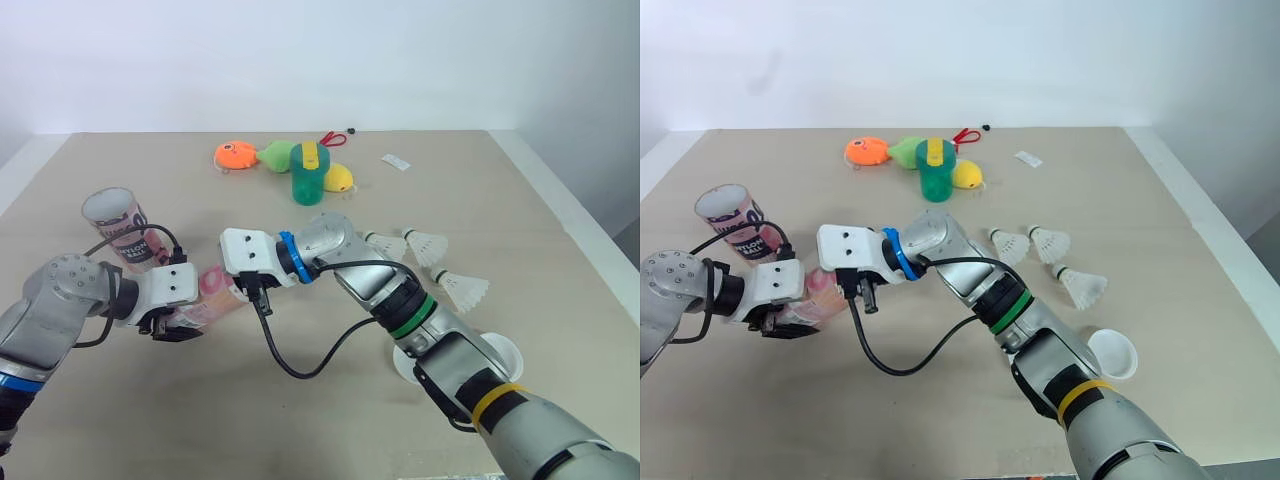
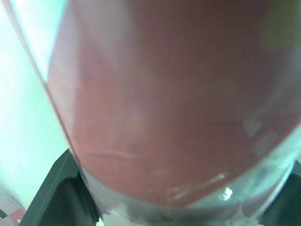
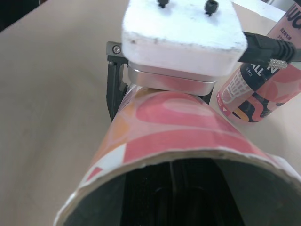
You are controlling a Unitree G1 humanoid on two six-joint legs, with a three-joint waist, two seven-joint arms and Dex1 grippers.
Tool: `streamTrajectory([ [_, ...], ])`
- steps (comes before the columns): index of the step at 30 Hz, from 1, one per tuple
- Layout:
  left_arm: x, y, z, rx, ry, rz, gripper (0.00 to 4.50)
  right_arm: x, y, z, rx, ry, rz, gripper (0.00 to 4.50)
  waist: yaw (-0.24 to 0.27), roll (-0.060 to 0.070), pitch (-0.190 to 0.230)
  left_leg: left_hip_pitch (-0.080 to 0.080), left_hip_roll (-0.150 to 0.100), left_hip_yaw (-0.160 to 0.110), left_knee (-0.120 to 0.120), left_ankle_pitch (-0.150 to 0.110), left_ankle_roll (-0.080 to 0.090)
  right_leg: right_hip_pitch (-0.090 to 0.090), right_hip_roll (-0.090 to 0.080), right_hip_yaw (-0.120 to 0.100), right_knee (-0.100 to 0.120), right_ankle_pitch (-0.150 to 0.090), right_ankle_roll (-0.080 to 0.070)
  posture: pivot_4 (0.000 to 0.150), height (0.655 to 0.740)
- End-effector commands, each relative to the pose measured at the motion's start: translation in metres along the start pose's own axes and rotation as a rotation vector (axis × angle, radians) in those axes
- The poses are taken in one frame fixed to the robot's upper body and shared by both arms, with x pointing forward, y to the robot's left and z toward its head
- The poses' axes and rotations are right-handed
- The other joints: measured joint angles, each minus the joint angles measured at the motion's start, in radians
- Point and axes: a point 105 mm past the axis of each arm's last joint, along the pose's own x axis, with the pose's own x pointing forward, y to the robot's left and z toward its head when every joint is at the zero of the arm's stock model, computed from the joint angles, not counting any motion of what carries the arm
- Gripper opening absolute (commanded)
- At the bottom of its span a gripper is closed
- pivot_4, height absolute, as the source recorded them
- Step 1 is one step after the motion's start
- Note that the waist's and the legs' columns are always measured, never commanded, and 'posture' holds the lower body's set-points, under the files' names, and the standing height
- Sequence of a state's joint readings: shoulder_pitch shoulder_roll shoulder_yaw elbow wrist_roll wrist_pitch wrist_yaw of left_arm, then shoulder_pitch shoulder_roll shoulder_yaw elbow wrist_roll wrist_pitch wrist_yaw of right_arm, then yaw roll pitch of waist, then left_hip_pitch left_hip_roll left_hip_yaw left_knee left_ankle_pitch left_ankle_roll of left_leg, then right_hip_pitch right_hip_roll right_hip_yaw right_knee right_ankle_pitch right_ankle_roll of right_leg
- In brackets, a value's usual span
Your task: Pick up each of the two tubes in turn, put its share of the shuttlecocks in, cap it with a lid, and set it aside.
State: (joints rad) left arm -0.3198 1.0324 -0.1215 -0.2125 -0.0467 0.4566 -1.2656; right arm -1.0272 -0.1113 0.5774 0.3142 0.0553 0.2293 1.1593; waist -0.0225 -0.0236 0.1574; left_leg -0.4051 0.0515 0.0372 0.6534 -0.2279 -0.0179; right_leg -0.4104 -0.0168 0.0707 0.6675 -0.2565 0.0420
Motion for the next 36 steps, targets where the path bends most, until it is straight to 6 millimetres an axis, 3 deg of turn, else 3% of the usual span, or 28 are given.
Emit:
streamTrajectory([
  [1, 0.011, -0.010, 0.006, 0.017, -0.024, -0.043, 3.28, -0.021, 0.000, 0.037, -0.075, -0.118, 0.012, 0.06, 0.002, 0.000, 0.000, 0.000, 0.000, 0.000, 0.000, 0.000, 0.000, 0.000, 0.000, 0.000, 0.000, 0.001, -0.001, 0.150, 0.7400],
  [7, 0.010, -0.010, 0.006, 0.017, -0.032, -0.037, 3.28, -0.078, 0.002, 0.039, -0.020, -0.118, -0.040, 0.06, 0.003, 0.000, 0.000, -0.003, -0.005, 0.000, 0.000, 0.000, 0.000, 0.000, -0.006, 0.000, -0.001, 0.002, -0.001, 0.150, 0.7400],
  [10, 0.011, -0.009, 0.011, 0.023, -0.063, -0.029, 3.28, -0.095, 0.009, 0.031, 0.014, -0.078, -0.062, 0.06, 0.003, 0.000, 0.000, -0.002, -0.005, 0.000, 0.000, 0.000, 0.000, 0.000, -0.006, 0.000, -0.001, 0.001, -0.001, 0.150, 0.7400],
  [16, 0.001, 0.006, 0.047, 0.001, -0.285, 0.039, 3.28, -0.142, 0.029, 0.013, 0.192, -0.087, -0.149, 0.06, 0.006, -0.005, 0.003, -0.004, -0.005, -0.001, 0.000, 0.000, 0.000, 0.000, -0.007, -0.001, -0.002, 0.001, -0.001, 0.150, 0.7400],
  [18, -0.001, 0.009, 0.068, -0.012, -0.410, 0.053, 3.28, -0.160, 0.042, 0.003, 0.245, -0.052, -0.174, 0.06, 0.002, -0.007, 0.004, -0.007, -0.005, -0.001, 0.000, 0.000, 0.000, -0.002, -0.006, -0.001, -0.002, 0.002, -0.001, 0.150, 0.7400],
  [21, 0.000, 0.011, 0.092, -0.068, -0.579, 0.059, 3.28, -0.181, 0.062, -0.013, 0.313, 0.041, -0.188, 0.95, 0.001, -0.008, 0.004, -0.014, -0.005, -0.003, 0.001, 0.000, 0.000, -0.008, -0.005, -0.002, -0.002, 0.002, -0.001, 0.150, 0.7400],
  [25, 0.015, 0.010, 0.097, -0.120, -0.685, 0.081, 3.28, -0.198, 0.080, -0.028, 0.359, 0.152, -0.191, 2.87, -0.004, -0.007, 0.004, -0.017, -0.006, -0.004, 0.002, -0.002, 0.002, -0.011, -0.004, -0.001, -0.002, 0.002, -0.001, 0.150, 0.7400],
  [28, 0.041, 0.003, 0.095, -0.161, -0.752, 0.105, 3.28, -0.211, 0.097, -0.046, 0.380, 0.275, -0.180, 4.40, -0.003, -0.006, 0.004, -0.017, -0.005, -0.004, 0.002, -0.002, 0.002, -0.012, -0.003, 0.000, -0.002, 0.003, -0.001, 0.150, 0.7400],
  [36, 0.099, -0.022, 0.091, -0.270, -0.820, 0.110, 3.28, -0.221, 0.119, -0.086, 0.385, 0.453, -0.194, 4.46, 0.000, -0.006, 0.004, -0.018, -0.006, -0.003, 0.006, -0.002, 0.002, -0.011, -0.004, 0.000, -0.002, 0.005, 0.001, 0.150, 0.7400],
])
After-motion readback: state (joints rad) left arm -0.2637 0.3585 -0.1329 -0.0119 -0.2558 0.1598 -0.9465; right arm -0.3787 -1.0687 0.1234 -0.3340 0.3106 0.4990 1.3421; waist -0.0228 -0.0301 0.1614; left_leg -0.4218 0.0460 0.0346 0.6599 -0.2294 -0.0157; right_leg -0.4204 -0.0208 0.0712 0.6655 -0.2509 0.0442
